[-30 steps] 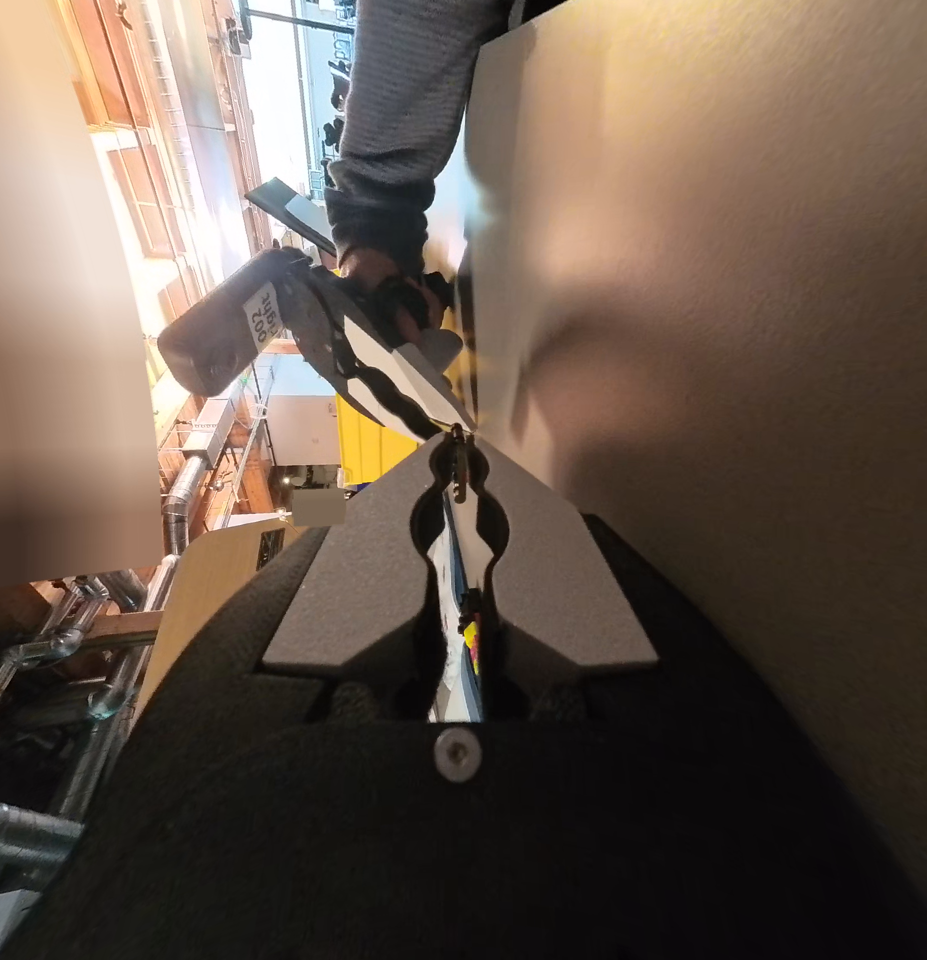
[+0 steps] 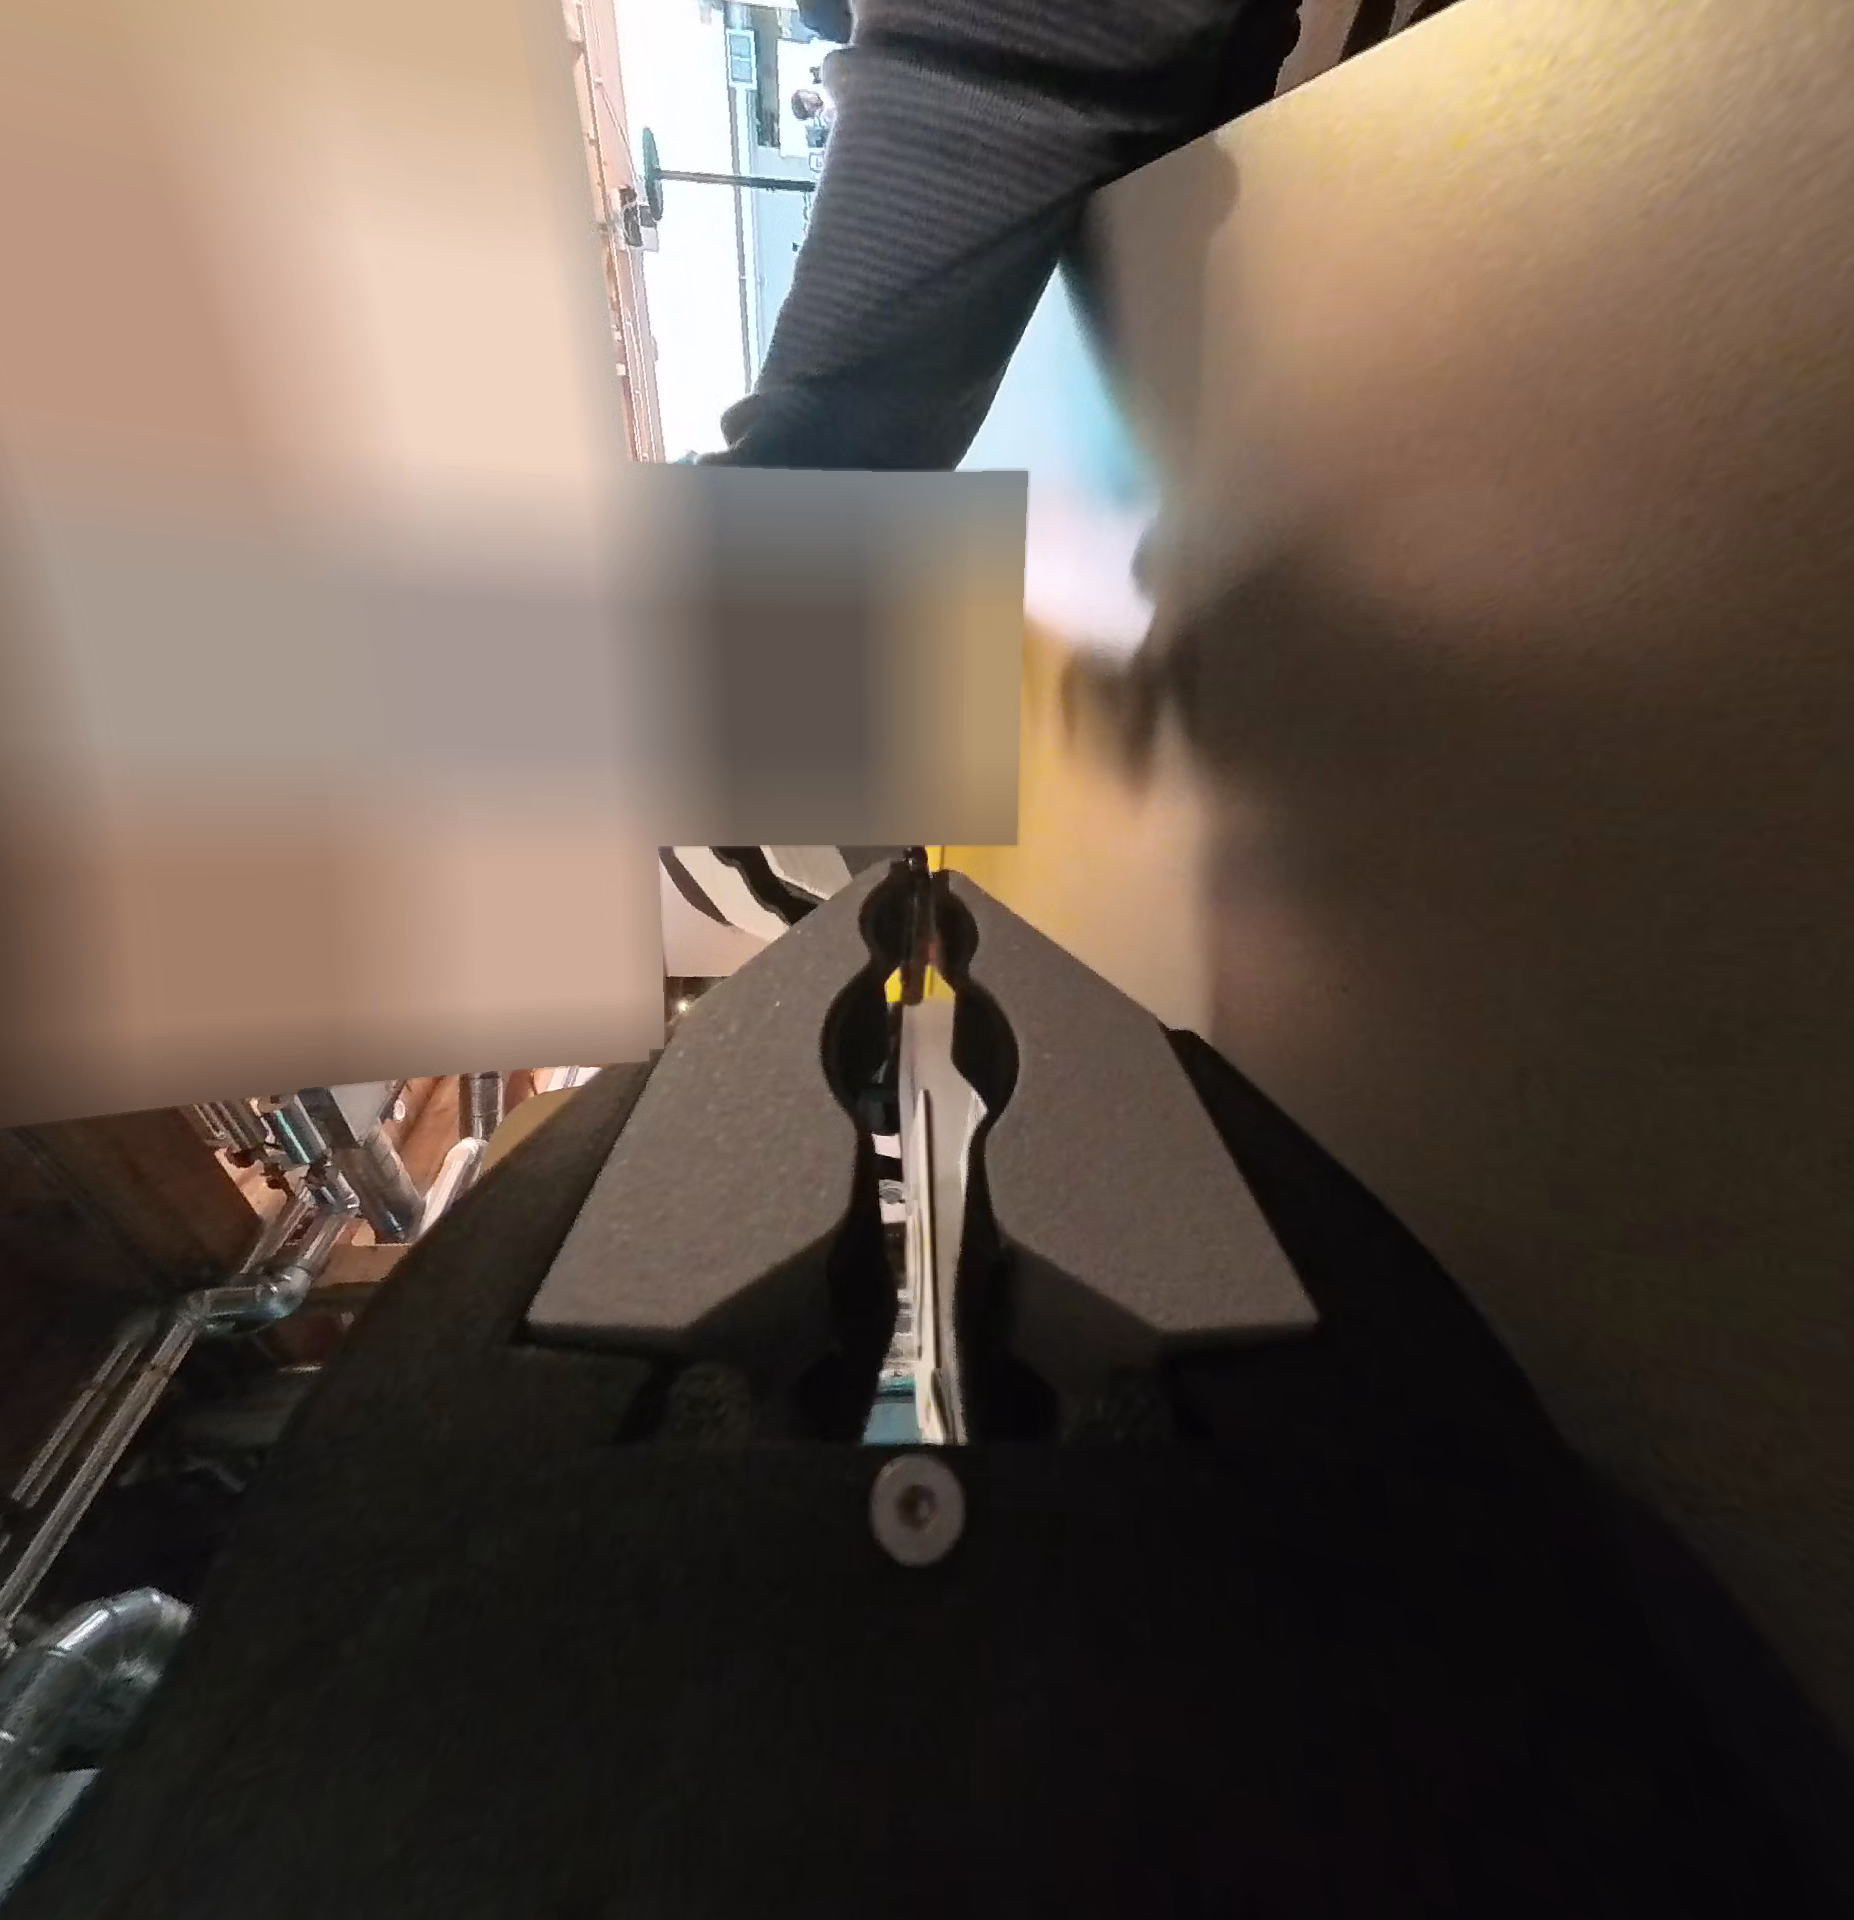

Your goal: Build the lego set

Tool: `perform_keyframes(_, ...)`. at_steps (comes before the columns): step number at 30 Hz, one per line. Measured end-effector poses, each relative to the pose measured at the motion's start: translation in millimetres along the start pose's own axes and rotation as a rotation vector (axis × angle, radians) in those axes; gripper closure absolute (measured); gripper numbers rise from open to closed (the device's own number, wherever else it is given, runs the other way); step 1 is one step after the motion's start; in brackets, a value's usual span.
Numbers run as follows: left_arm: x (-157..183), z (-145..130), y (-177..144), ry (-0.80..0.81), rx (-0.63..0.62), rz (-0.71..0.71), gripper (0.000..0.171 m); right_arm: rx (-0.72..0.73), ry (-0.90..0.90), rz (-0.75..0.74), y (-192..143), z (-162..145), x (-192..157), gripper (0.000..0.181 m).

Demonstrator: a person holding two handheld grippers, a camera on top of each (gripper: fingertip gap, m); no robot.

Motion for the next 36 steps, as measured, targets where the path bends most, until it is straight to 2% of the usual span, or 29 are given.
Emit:
perform_keyframes(15,1,0,1,0.005,0.006,-0.001,0.169,-0.004,-0.032,-0.013,0,0,-4,0.174)
perform_keyframes(21,0,-1,1,0.003,0.004,0.004,0.169,0.042,-0.048,-0.069,-6,0,-4,0.161)
perform_keyframes(24,0,-2,1,-0.002,-0.002,0.015,0.169,0.082,-0.095,-0.232,-15,-6,-6,0.145)
perform_keyframes(28,-2,-5,2,-0.007,-0.018,0.03,0.169,0.0,-0.306,-0.662,-9,-19,-17,0.139)
perform_keyframes(30,-2,-6,3,-0.01,-0.038,0.039,0.168,-0.044,-0.46,-0.811,2,-22,-29,0.136)
perform_keyframes(33,-3,-8,4,-0.012,-0.052,0.046,0.168,-0.086,-0.622,-0.929,13,-23,-42,0.139)
perform_keyframes(36,-2,-8,4,-0.013,-0.052,0.043,0.169,-0.087,-0.703,-1.014,18,-20,-46,0.146)
Point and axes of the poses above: each gripper's, where its closed fingertips meet, y out along the fingers, z out of its top, x = y × z across the jaws, the point moved 9 cm from there along -y, back along the fingers, and after that the axes turned 14 degrees about -x, right-handed, at the moved point
